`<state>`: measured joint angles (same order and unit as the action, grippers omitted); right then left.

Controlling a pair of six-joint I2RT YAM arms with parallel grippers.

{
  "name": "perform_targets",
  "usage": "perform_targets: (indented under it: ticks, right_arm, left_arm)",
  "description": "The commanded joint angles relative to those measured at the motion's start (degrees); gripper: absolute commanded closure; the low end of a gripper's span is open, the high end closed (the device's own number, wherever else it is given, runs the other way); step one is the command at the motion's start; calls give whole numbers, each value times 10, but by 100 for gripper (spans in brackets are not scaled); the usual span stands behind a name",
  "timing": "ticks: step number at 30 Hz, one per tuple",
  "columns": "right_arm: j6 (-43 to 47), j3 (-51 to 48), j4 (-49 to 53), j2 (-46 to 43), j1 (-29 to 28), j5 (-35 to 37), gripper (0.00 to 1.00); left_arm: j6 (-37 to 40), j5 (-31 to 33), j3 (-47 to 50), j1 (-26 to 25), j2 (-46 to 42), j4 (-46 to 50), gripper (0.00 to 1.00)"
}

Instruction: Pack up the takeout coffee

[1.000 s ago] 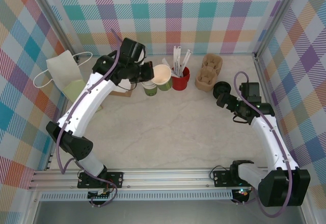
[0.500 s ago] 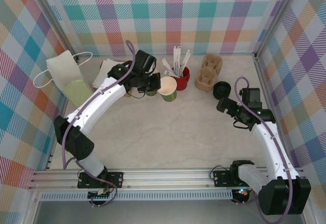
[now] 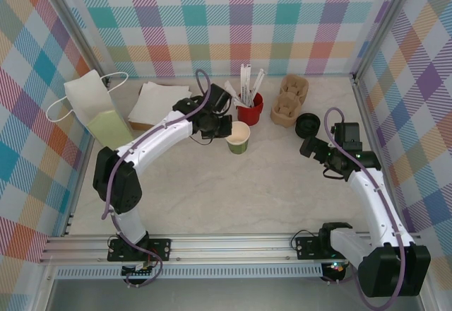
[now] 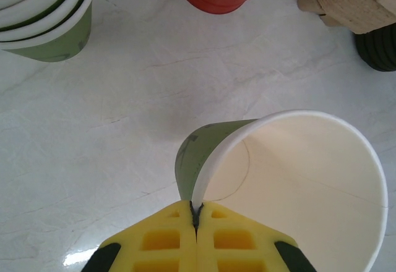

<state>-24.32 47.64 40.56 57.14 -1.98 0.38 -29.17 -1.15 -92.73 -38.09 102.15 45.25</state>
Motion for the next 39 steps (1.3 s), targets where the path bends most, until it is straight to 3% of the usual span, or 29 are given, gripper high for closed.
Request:
perform_targets:
  ticks: [1, 23, 33, 39]
  right_arm:
    - [15, -3, 0, 4, -3, -7, 0]
    - [27, -2, 4, 2, -3, -7, 0]
    - [50, 14, 13, 12, -3, -2, 0]
    - [66, 44, 33, 36, -3, 14, 0]
  left_arm:
    - [-4, 17, 14, -15, 11, -27, 96]
    - [-8, 20, 23, -34, 73, -45, 88]
    - [-7, 34, 18, -34, 60, -30, 73]
    - [-5, 52, 16, -34, 19, -25, 58]
